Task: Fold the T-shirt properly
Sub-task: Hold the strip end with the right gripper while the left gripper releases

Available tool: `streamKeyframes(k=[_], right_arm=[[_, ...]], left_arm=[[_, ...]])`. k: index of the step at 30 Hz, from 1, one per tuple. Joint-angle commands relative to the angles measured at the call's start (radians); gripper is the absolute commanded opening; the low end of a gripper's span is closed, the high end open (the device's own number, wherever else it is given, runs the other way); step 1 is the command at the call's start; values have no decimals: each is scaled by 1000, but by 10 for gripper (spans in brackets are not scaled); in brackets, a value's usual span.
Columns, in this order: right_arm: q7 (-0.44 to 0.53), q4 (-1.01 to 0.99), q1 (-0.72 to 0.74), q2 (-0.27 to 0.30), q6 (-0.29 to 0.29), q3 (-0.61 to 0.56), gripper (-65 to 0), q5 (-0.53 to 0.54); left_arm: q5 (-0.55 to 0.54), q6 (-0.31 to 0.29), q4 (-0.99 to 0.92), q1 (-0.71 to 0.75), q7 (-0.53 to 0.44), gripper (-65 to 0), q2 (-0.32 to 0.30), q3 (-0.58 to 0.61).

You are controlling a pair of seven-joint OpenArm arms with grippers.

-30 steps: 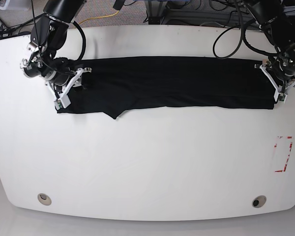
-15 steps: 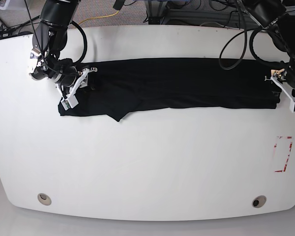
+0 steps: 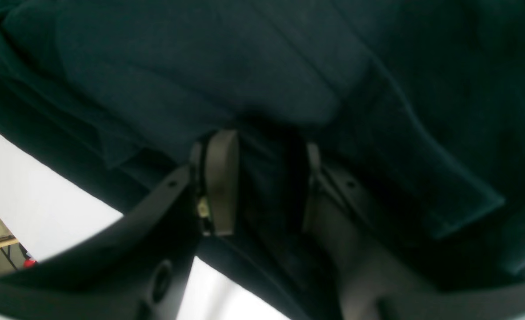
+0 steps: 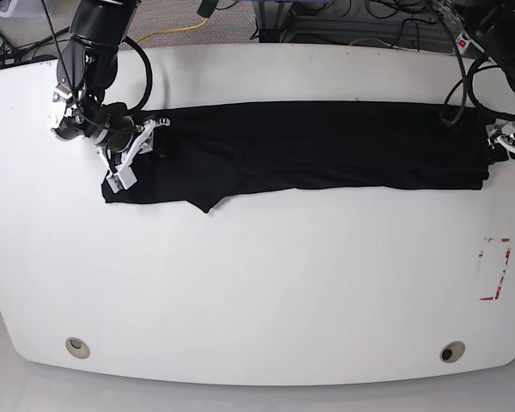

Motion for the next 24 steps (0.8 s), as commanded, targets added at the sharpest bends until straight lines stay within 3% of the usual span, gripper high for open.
streamKeyframes(k=[1,8,16,18,22,24], right_arm=[[-17,12,8,13,-5,2,-457,-22],[-17,13,9,13,-5,2,-457,-20],[-17,13,9,13,-5,2,-460,-19],[-17,13,9,13,-5,5,-460,-19],[-17,13,9,10,-5,5,-460,-19],[-17,13,9,7,-5,5,-460,-19]], left_arm=[[-50,-1,-38,-6,-36,-163,-27,0],[-63,-1,-117,-6,-53,-164,-34,94],[-64,-1,-112,34,-49,-192,-29,103],[-58,-1,-115,35,-53,-281,-27,103],[-58,-1,-117,35,-53,-581,-27,103],[-58,-1,-112,37,-52,-639,-27,103]])
